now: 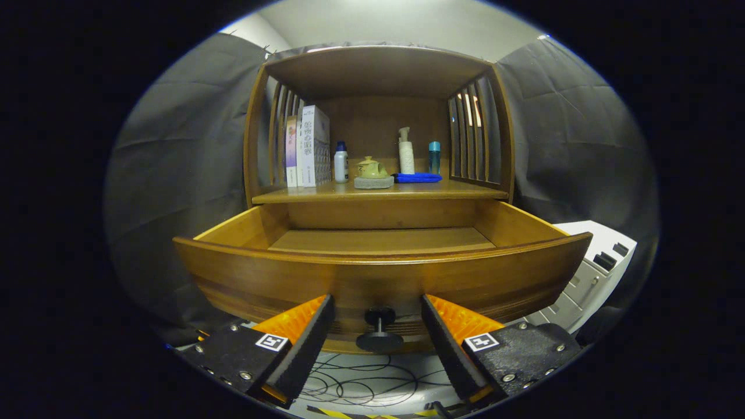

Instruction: Pull open the drawer, take out the items inside it, and place them on the countertop above the cabinet.

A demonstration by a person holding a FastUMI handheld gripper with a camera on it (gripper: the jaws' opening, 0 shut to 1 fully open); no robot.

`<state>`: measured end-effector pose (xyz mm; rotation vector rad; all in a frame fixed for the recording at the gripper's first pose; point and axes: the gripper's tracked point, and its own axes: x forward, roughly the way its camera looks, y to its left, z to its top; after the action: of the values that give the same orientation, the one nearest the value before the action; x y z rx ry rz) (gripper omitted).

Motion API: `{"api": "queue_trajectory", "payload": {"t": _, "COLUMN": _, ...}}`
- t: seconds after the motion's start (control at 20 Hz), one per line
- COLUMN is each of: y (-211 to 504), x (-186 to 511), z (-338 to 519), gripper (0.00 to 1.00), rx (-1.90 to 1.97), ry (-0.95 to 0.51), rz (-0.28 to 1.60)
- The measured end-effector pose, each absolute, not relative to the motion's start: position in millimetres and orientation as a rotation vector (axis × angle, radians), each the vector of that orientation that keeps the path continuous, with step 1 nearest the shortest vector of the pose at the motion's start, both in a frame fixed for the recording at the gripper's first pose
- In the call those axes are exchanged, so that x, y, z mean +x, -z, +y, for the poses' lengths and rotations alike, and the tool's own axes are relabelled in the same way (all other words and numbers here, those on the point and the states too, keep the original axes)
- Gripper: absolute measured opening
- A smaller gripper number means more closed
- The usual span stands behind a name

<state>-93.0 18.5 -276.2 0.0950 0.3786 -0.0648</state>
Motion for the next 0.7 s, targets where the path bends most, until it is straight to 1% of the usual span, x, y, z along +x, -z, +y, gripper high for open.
{"api": "queue_trajectory", "payload": {"t": 0.2, "y": 283, "x": -76, "z": 11, "gripper": 0.97, "rx": 0.040, "ry": 0.038, "rz": 0.377}}
{"api": "queue_trajectory", "payload": {"t": 0.35, "y": 295, "x": -64, "z": 16, "gripper": 0.96, "rx": 0.041, "ry": 0.036, "rz": 0.401}}
{"api": "queue_trajectory", "payload": {"t": 0.6, "y": 295, "x": -41, "z": 18, "gripper": 0.96, "rx": 0.043, "ry": 0.036, "rz": 0.408}}
{"api": "queue_trajectory", "payload": {"t": 0.7, "y": 288, "x": -23, "z": 16, "gripper": 0.96, "rx": 0.044, "ry": 0.040, "rz": 0.374}}
